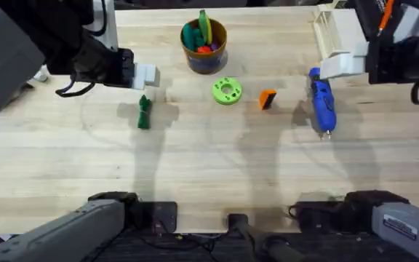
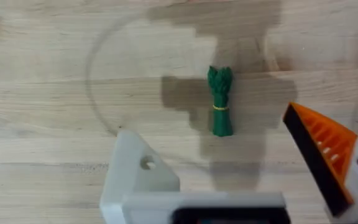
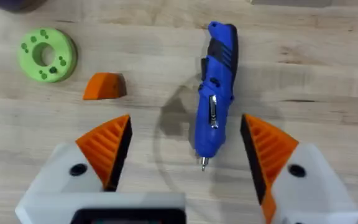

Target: Pick up the gripper from the table and insert it into the empty holder that is missing its gripper. Then pick up a screw, insert it into the mounting hole, and use the screwdriver to tighten it. Finally, clean up the table by picking up the vegetable and placing it into the bucket.

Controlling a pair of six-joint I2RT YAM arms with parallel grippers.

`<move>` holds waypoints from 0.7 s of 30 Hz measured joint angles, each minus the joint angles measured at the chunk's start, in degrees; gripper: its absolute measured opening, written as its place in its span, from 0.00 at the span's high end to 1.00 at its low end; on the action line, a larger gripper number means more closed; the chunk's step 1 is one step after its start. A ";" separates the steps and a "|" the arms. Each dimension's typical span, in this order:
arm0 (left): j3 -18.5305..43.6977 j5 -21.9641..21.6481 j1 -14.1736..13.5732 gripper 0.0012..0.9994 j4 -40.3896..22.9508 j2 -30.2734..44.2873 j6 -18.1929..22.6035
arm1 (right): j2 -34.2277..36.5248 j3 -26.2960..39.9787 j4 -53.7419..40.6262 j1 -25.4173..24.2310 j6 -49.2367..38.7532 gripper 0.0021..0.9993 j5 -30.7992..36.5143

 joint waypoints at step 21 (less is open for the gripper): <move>0.07 8.59 3.36 0.01 1.37 27.25 5.05 | 0.41 0.00 0.00 0.00 0.00 0.01 -0.06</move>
